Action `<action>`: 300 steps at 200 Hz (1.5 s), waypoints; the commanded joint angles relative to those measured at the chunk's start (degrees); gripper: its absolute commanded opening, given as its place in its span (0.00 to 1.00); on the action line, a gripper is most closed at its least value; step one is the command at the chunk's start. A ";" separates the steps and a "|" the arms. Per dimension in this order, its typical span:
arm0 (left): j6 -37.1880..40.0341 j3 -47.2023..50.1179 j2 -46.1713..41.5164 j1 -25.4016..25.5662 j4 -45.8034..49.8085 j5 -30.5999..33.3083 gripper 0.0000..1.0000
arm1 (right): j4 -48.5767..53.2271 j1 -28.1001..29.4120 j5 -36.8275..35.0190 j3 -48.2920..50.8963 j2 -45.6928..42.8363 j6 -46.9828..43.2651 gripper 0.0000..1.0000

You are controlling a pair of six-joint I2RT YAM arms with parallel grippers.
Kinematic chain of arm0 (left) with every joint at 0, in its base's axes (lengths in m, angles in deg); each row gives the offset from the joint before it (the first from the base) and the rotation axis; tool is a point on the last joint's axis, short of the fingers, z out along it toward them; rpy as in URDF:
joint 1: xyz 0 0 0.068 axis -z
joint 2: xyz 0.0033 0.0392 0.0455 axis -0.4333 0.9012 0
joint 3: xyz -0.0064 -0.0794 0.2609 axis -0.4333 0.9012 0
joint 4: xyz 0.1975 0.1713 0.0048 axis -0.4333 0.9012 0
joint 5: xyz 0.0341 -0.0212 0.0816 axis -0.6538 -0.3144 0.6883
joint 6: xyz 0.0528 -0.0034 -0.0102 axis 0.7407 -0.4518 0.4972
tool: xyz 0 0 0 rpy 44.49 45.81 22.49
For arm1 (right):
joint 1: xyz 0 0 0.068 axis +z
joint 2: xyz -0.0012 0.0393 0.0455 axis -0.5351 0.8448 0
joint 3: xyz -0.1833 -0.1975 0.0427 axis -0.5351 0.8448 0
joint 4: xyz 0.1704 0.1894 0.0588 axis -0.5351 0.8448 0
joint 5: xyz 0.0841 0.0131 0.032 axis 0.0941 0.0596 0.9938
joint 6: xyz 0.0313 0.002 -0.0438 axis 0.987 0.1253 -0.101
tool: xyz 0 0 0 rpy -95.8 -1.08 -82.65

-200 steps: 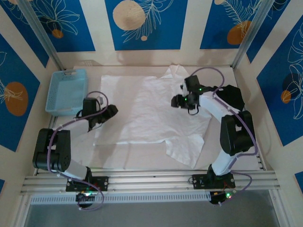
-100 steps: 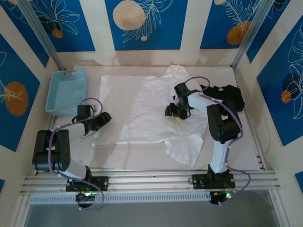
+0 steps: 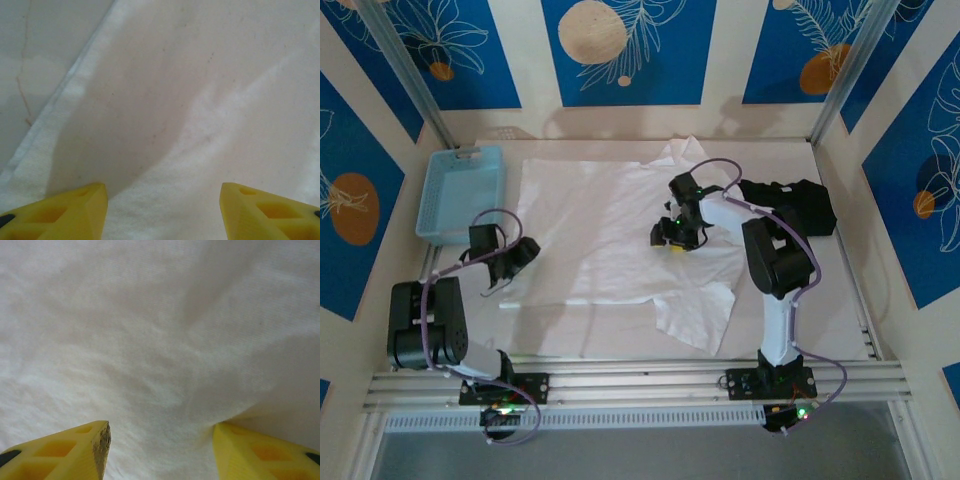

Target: Fold the inside-out t-shirt

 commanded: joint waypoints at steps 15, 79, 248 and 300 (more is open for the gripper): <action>-0.86 1.73 -6.85 -0.53 1.53 -2.21 0.62 | 4.37 -0.32 -2.59 5.94 -10.79 0.10 0.58; -4.82 2.69 -24.50 3.60 13.53 -6.58 0.64 | 14.49 3.61 -6.53 31.04 -37.10 11.90 0.57; -4.04 -3.11 -33.70 9.99 25.97 -5.46 0.63 | 19.48 19.75 -10.49 41.74 -40.17 35.12 0.48; -5.39 -3.32 -34.70 10.01 24.73 -7.59 0.64 | 10.58 21.28 -8.11 46.94 -38.67 41.92 0.45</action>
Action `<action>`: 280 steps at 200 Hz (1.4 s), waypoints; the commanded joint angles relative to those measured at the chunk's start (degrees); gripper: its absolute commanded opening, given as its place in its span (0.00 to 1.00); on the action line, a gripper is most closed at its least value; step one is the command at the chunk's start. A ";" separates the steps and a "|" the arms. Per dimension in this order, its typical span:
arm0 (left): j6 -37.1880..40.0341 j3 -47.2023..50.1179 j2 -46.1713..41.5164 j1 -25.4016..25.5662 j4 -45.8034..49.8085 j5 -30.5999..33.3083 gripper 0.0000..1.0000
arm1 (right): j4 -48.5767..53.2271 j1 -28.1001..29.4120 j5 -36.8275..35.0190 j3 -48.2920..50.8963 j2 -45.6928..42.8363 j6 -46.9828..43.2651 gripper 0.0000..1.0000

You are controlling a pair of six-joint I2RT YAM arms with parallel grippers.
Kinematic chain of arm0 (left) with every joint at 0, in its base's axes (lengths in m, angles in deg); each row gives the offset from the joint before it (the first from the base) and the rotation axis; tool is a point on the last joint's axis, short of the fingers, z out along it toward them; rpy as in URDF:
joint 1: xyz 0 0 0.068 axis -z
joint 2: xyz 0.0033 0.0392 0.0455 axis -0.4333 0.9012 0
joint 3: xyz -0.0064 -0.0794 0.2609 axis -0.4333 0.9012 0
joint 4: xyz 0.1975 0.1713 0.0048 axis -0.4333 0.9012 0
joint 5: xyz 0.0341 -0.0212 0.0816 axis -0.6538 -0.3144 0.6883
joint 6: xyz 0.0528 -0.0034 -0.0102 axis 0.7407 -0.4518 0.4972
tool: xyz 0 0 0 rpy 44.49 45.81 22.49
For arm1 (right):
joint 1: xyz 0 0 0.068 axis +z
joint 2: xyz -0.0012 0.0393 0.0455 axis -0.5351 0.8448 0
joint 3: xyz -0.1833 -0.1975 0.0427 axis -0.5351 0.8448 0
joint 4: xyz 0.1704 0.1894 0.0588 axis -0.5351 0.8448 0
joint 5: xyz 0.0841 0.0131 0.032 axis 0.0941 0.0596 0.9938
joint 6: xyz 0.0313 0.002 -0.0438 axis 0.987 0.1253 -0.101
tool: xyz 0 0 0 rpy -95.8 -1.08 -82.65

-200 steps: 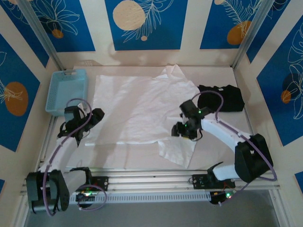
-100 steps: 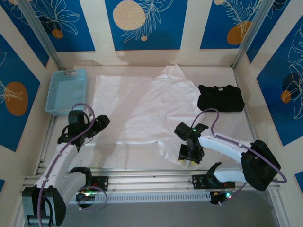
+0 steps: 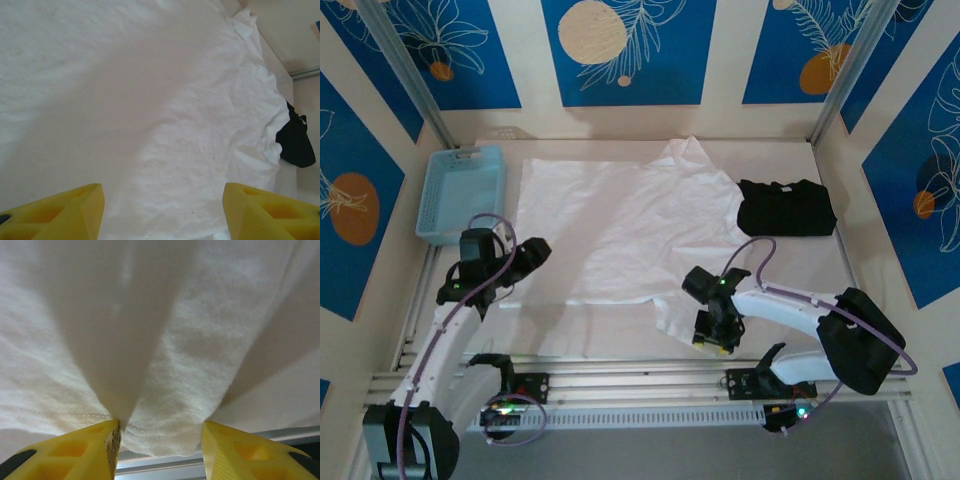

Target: Fold the inside-out t-shirt

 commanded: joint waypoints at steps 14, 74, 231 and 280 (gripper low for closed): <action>0.28 -1.73 -0.76 0.46 1.38 -1.54 0.64 | -3.93 0.66 -0.36 0.82 2.90 4.03 0.40; 5.22 1.47 -10.32 0.41 19.55 16.45 0.62 | 1.68 0.09 -4.27 -2.96 -2.99 -3.18 0.05; -3.19 10.46 2.43 -1.21 10.58 31.24 0.57 | -3.49 -17.88 10.37 -2.45 -16.00 -21.77 0.00; -2.27 10.10 6.74 -1.87 8.68 30.46 0.46 | -4.73 -20.86 12.49 -1.39 -16.81 -23.33 0.00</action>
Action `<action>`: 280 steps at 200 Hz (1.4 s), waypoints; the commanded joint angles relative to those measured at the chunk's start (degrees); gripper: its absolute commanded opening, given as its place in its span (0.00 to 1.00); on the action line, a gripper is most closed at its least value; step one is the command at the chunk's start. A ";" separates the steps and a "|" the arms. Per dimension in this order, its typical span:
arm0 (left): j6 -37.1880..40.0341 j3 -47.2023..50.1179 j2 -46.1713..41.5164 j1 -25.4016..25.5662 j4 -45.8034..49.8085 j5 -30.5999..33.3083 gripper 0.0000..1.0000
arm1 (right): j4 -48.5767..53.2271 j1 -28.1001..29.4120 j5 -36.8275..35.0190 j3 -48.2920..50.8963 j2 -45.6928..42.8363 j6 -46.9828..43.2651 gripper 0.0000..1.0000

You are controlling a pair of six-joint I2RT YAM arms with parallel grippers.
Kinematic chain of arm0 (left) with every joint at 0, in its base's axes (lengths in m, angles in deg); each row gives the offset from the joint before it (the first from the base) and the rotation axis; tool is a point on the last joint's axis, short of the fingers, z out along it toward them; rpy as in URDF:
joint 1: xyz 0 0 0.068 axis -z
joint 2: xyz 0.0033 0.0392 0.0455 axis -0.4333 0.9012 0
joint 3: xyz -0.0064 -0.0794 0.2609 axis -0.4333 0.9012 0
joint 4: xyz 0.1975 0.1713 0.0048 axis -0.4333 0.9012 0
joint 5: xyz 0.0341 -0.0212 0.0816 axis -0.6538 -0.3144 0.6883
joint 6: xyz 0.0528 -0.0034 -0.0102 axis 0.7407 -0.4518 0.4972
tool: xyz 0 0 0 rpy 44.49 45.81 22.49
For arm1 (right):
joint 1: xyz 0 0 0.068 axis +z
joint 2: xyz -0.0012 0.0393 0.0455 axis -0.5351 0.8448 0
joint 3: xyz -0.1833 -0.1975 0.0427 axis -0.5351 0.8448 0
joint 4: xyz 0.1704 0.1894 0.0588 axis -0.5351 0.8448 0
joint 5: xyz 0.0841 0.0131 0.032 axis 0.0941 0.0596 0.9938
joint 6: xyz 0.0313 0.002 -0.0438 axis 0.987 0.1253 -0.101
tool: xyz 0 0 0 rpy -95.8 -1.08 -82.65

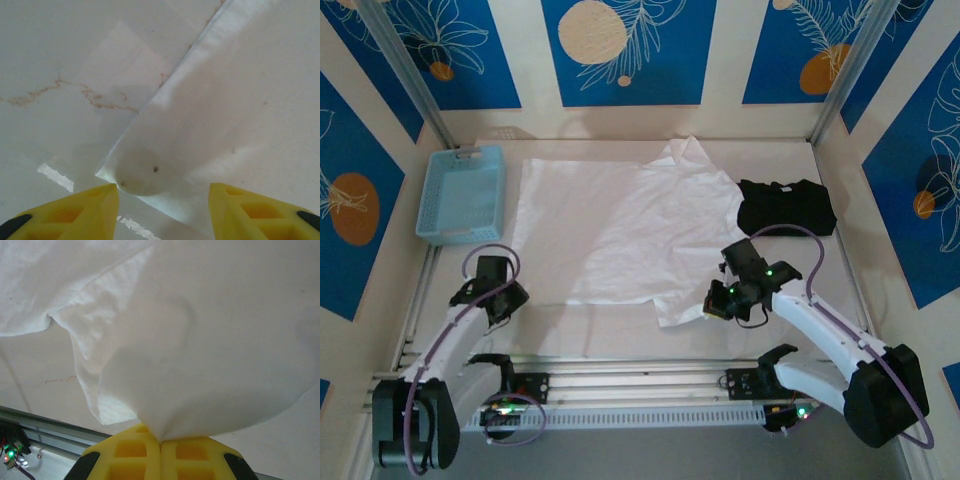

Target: Fold the inside-out t-shirt

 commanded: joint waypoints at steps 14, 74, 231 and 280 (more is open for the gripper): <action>0.86 0.05 1.52 -0.70 -0.91 0.65 0.45 | -0.61 -1.30 3.37 0.16 -0.78 -2.37 0.00; 1.92 0.47 3.10 -2.28 -1.14 1.37 0.47 | -0.28 -1.94 3.53 -1.74 0.27 -3.12 0.00; 5.92 -0.68 4.43 -3.96 -4.28 -8.41 0.00 | 1.74 -3.89 0.48 -2.86 -3.02 -4.00 0.00; 7.77 -7.19 0.89 -5.24 -1.13 -11.17 0.00 | 5.23 -8.62 -0.70 -12.21 -2.54 -8.93 0.00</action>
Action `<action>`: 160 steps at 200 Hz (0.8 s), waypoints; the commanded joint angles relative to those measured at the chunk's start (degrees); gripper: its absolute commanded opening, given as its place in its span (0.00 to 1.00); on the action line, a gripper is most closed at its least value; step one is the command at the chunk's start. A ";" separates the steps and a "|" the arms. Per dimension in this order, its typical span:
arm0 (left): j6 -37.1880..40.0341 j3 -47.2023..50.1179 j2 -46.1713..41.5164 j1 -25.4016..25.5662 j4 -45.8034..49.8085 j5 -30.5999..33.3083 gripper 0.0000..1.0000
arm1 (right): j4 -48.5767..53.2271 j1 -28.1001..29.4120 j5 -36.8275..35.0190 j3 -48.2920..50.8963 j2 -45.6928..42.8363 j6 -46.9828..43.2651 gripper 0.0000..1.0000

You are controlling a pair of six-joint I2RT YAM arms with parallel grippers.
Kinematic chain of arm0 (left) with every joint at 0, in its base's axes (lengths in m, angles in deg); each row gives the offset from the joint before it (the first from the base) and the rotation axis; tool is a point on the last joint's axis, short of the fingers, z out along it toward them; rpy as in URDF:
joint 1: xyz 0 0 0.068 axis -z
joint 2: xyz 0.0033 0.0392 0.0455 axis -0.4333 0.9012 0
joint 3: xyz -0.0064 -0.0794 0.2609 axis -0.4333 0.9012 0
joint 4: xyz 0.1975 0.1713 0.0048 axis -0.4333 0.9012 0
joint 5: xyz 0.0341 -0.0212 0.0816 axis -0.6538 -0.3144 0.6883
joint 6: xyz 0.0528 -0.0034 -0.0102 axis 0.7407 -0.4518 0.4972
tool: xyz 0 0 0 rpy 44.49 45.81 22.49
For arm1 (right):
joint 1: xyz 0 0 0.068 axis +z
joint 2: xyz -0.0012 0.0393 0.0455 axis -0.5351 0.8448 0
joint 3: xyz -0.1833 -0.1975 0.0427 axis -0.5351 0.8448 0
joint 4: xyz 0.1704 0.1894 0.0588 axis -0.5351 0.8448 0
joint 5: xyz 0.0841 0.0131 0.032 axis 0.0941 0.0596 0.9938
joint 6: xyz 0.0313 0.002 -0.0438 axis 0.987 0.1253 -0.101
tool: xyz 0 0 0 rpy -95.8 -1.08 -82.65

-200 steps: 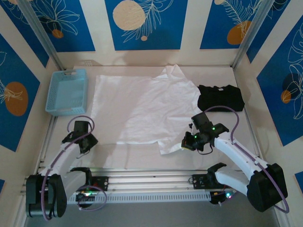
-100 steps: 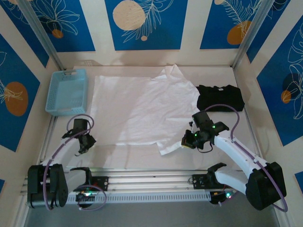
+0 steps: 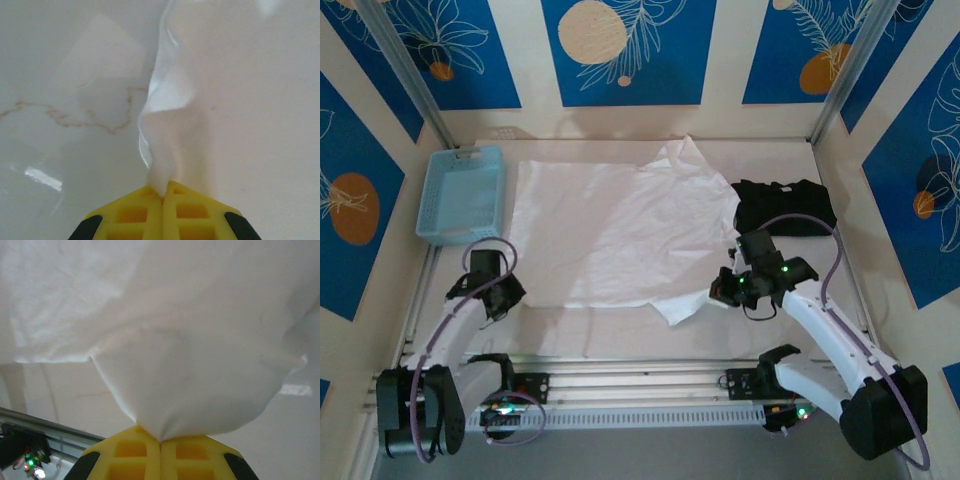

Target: Fold the inside-out t-shirt

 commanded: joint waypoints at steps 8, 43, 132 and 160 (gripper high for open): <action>2.38 -5.22 -0.82 -1.51 0.25 -3.52 0.00 | 2.60 -3.63 0.41 -7.02 2.13 -5.26 0.00; 3.20 -8.70 3.21 -3.16 -3.15 -5.89 0.00 | 0.76 -7.74 2.44 -12.78 8.54 -8.91 0.00; 2.72 -13.56 12.64 -3.61 -9.87 -6.83 0.00 | -3.96 -10.51 1.69 -22.70 23.05 -13.91 0.00; 2.72 -14.16 14.02 -3.61 -10.47 -6.47 0.00 | -4.71 -10.55 0.70 -25.17 26.40 -14.67 0.00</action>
